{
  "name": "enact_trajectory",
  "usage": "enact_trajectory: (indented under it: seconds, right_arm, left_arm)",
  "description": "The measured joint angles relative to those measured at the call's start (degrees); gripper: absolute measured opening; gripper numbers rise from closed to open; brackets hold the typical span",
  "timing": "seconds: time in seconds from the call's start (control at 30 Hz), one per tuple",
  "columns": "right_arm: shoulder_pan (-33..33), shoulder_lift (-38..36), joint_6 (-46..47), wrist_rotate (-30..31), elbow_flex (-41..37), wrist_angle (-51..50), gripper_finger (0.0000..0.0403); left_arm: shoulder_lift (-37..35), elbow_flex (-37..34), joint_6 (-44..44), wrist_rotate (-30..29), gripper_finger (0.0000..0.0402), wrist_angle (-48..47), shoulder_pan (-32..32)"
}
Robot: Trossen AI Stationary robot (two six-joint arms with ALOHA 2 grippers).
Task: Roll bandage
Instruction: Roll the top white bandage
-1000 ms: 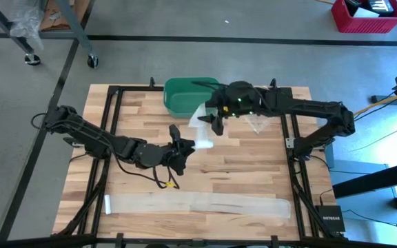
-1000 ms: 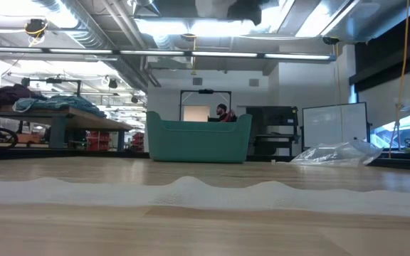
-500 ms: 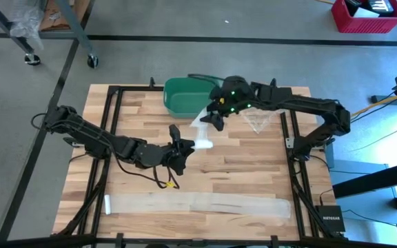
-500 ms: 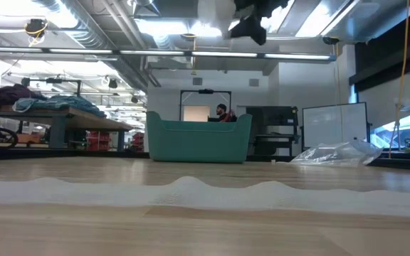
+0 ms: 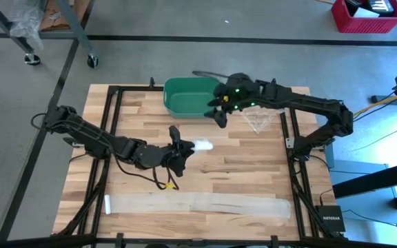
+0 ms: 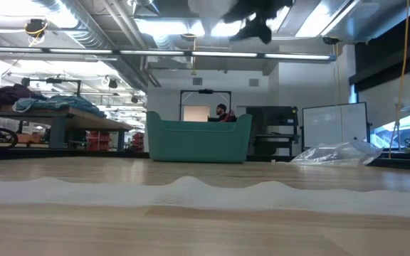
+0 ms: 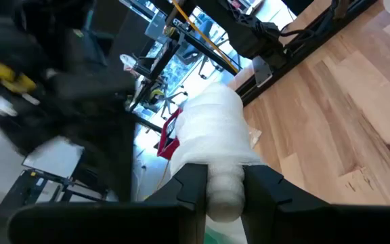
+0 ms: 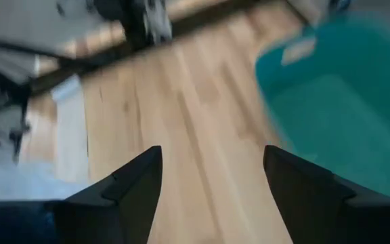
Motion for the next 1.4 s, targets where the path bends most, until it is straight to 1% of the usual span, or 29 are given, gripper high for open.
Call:
enact_trajectory:
  seconds: [0.07,0.13,0.3,0.4,0.5,0.57,0.63,0.73,0.83,0.9,0.93,0.97,1.03,1.1,1.23,1.3,1.4]
  right_arm:
    - [-0.55,0.13,-0.04,-1.78,-0.14,-2.46,0.0260]
    - [-0.93,-1.12,-0.13,-2.18,-0.01,-1.61,0.0260]
    - [-2.20,-4.23,-0.89,1.25,0.10,-1.80,0.0260]
    - [-2.00,-5.80,-4.73,1.42,-0.14,-5.48,0.0260]
    - [-0.22,-8.85,-8.91,-0.50,-4.29,-5.02,0.0260]
    - [1.09,-11.62,-10.13,-1.49,-9.73,0.48,0.0260]
    - [2.99,-14.82,-9.83,-1.75,-17.01,9.87,0.0260]
    - [7.17,-18.69,-9.60,-1.54,-29.42,30.96,0.0260]
    - [10.88,-18.70,-10.01,0.50,-40.62,55.63,0.0260]
    - [12.56,-16.72,-11.94,2.86,-45.55,70.07,0.0260]
    - [13.07,-15.45,-13.74,3.83,-46.90,75.64,0.0260]
    - [13.28,-14.30,-15.18,4.30,-48.03,78.87,0.0260]
    - [13.93,-12.01,-15.72,4.31,-47.82,81.80,0.0260]
    - [14.03,-10.17,-15.72,4.11,-46.33,81.53,0.0260]
    - [15.57,-6.59,-15.74,2.22,-42.89,79.49,0.0259]
    - [16.21,-5.72,-15.75,0.30,-41.34,79.18,0.0257]
    - [16.77,-5.77,-15.75,-1.31,-39.60,75.73,0.0238]
  left_arm:
    - [0.00,0.00,-0.11,-0.02,0.0054,-0.02,0.00]
    - [0.01,0.00,-0.12,-0.03,0.0054,-0.02,0.02]
    - [0.00,0.02,-2.00,-0.05,0.0054,0.04,0.00]
    - [-0.23,0.71,-5.40,-0.09,0.0054,0.01,-0.02]
    - [-1.21,2.29,-9.50,-0.25,0.0054,-0.56,-0.44]
    - [-2.06,3.15,-12.47,-0.27,0.0054,-0.28,-0.77]
    - [-3.04,3.41,-15.10,-0.29,0.0054,-0.44,-0.97]
    - [-4.44,3.45,-17.98,-0.27,0.0054,-0.06,-1.35]
    - [-5.09,3.50,-19.47,0.01,0.0054,0.44,-1.26]
    - [-5.07,3.50,-19.53,1.58,0.0054,0.68,-1.22]
    - [-5.02,3.50,-19.52,2.78,0.0054,0.80,-1.18]
    - [-4.95,3.48,-19.52,4.25,0.0054,1.03,-1.14]
    - [-4.85,3.50,-19.58,7.31,0.0054,1.56,-0.78]
    - [-4.81,3.50,-19.60,8.52,0.0054,1.73,-0.61]
    - [-4.74,3.50,-20.02,8.54,0.0054,1.19,0.06]
    - [-4.74,3.50,-20.28,8.54,0.0054,1.09,0.11]
    - [-4.74,3.50,-20.23,8.57,0.0054,0.92,0.03]
